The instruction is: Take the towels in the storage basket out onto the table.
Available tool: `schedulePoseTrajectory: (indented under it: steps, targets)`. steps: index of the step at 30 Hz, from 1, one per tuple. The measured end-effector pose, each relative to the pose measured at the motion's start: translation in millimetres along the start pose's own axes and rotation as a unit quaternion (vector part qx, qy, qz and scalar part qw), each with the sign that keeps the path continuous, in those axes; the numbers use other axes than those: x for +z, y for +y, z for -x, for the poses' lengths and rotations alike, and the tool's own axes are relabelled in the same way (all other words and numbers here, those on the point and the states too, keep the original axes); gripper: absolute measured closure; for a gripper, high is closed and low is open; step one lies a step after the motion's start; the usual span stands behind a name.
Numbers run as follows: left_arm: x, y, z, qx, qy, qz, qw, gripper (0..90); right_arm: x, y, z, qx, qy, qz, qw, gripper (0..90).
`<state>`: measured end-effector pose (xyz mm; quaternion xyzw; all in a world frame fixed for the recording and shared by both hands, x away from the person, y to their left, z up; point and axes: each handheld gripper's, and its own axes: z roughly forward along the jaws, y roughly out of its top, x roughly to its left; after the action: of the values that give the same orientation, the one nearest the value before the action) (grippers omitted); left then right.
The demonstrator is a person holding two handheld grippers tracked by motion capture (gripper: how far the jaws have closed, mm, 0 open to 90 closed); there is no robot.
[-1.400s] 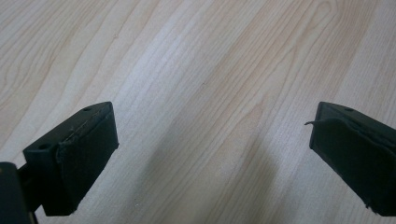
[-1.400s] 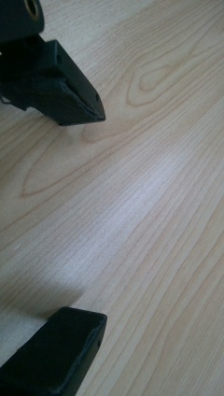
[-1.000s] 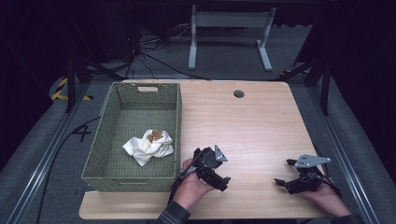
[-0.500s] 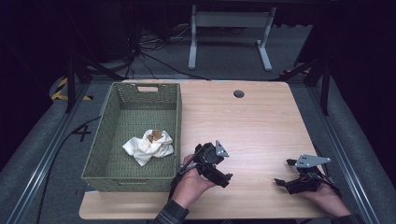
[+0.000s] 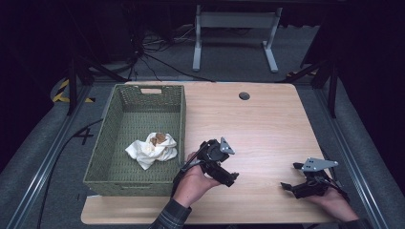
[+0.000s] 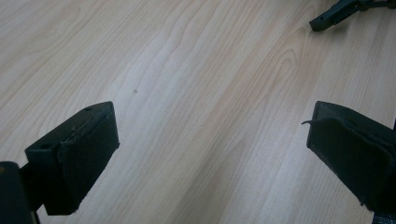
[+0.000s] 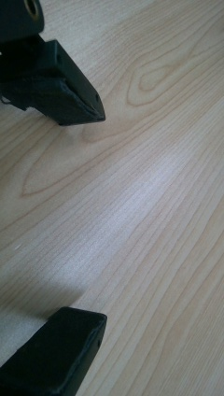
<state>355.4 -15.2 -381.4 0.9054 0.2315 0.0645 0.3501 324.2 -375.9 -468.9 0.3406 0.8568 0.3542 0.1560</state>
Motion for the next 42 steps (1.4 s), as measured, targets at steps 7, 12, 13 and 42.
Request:
schedulePoseTrajectory:
  steps: [7, 12, 13, 42]
  targets:
    - [-8.8, 5.4, -6.4, 0.004, -0.004, 0.004, 1.0, 3.1, 0.0, 0.0, 0.0, 0.0, 0.0, 0.0, 1.0, 4.6]
    - [-13.9, 6.3, -11.4, 0.005, -0.014, 0.007, 0.9999, 4.0, 0.0, 0.0, 0.0, 0.0, 0.0, 0.0, 1.0, 4.6]
    - [-15.4, 6.8, -12.9, 0.006, -0.01, 0.008, 0.9999, 4.0, 0.0, 0.0, 0.0, 0.0, 0.0, 0.0, 1.0, 4.6]
    - [-72.8, -9.9, -63.2, -0.01, 0.022, 0.027, 0.9993, 5.2, 0.1, 0.0, 0.0, 0.0, 0.0, 0.001, 1.0, 4.6]
